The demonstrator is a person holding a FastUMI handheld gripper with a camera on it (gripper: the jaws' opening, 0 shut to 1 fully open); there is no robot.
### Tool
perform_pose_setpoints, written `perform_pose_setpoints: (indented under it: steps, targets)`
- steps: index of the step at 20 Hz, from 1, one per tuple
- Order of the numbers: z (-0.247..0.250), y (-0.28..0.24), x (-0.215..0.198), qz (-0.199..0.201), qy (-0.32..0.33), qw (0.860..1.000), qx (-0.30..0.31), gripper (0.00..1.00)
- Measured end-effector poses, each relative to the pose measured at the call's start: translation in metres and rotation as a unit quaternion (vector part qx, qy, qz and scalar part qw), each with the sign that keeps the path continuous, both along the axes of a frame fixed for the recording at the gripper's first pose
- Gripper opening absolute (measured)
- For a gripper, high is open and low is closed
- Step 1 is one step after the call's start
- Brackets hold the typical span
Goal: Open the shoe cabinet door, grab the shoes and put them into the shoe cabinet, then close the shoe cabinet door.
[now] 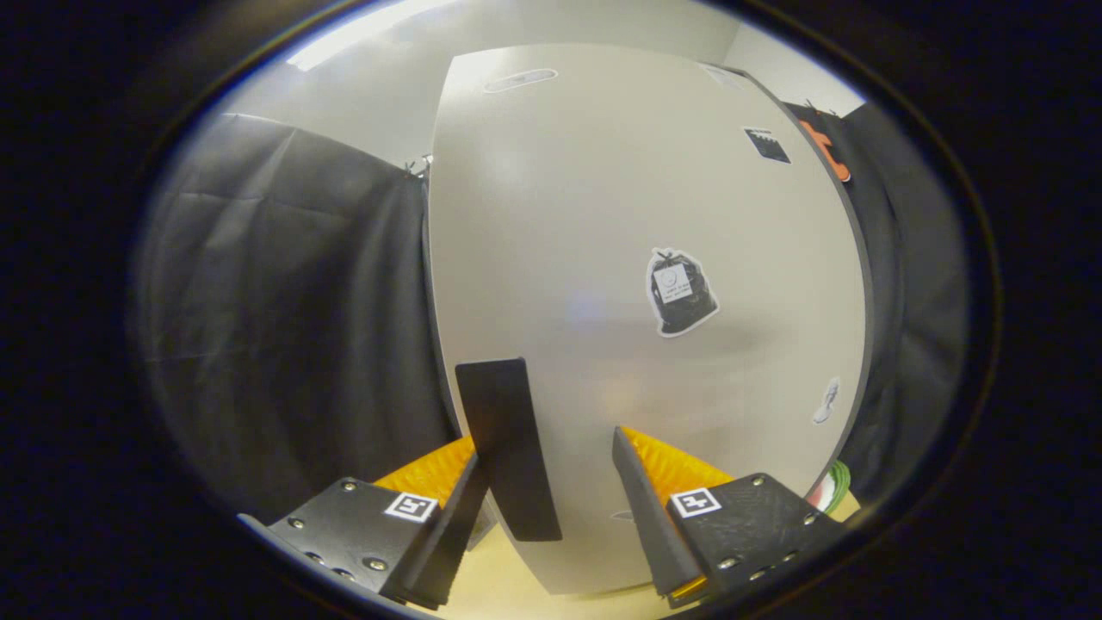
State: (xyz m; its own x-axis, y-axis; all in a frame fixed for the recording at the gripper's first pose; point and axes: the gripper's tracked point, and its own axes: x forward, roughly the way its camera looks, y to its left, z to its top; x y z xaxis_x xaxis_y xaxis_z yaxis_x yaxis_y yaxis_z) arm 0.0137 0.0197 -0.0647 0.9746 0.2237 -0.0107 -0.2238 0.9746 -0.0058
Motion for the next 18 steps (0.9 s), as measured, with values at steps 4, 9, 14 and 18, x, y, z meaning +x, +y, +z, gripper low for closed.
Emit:
perform_pose_setpoints:
  steps: [4,9,14,18]
  targets:
    - [0.001,0.003,0.013,-0.015,-0.006,1.000,-0.002,0.84]
    - [0.001,0.004,0.022,-0.031,-0.010,0.999,-0.003,0.84]
    - [-0.001,0.004,0.029,-0.041,-0.011,0.999,-0.004,0.85]
    - [0.000,0.005,0.030,-0.046,-0.012,0.999,-0.002,0.85]
